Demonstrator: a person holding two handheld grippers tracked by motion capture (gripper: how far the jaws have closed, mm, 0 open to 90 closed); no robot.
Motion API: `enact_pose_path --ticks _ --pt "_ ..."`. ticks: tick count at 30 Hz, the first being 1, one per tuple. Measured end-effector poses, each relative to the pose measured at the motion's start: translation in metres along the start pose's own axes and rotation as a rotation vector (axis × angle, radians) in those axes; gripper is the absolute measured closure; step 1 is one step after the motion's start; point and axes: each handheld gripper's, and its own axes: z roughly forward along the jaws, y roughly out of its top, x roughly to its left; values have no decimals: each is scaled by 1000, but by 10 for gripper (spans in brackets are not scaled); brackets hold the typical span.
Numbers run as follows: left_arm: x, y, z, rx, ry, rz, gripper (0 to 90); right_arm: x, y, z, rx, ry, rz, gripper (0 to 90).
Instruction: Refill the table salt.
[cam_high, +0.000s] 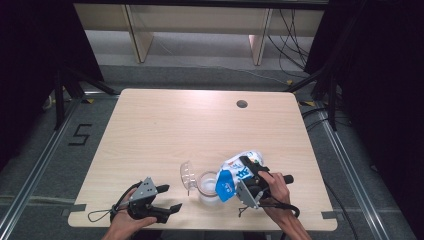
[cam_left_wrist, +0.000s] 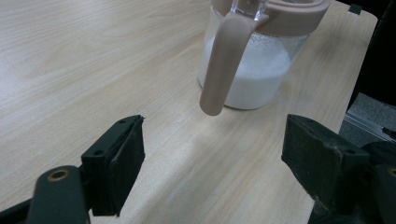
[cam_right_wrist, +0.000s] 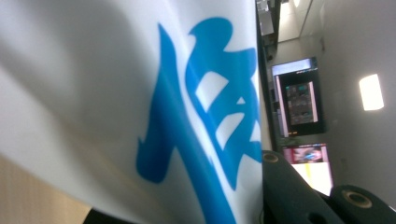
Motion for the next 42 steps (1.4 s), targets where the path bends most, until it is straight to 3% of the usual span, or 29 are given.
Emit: enact_pose_path --ticks 1,2,4,6,7,12,18,21,26,27,28,31,32,35,37,38,42 --pt "0 0 0 -5 -2 0 207 -1 -2 1 -19 11 65 866" --pt "0 0 0 -5 -2 0 207 -1 -2 1 -19 11 65 866" --pt "1 0 0 1 -6 5 207 -4 -4 1 -35 46 136 867" --pt "0 0 0 -4 -3 5 207 -6 -6 2 -57 51 145 867" --pt "1 0 -1 5 -12 7 207 -6 -8 2 -52 89 234 868" --pt "1 0 -1 2 -10 8 207 -8 -24 8 -106 187 479 877" --pt "0 0 -1 5 -6 3 207 -6 -40 15 -121 245 644 894" --pt "0 1 -2 11 2 6 206 -6 -48 17 -121 252 685 898" --pt "0 1 -1 8 -8 4 207 -11 -66 21 -134 226 791 898" --pt "0 1 -1 8 -8 4 207 -11 -66 21 -134 226 791 898" --pt "0 1 -1 5 -4 2 207 -12 -75 21 -125 216 839 898" --pt "0 1 -1 6 2 3 207 -14 -91 24 -112 199 911 898" --pt "0 1 -1 6 2 4 207 -12 -95 25 -114 204 967 898" --pt "0 1 -2 9 1 7 207 -10 -108 29 -114 189 1062 897" --pt "0 1 -2 9 2 5 207 -10 -113 31 -123 196 1089 897" --pt "0 1 -1 10 0 11 207 -7 -118 32 -97 214 1162 896" --pt "0 1 -1 10 -1 12 207 -7 -125 36 -91 193 1151 894"
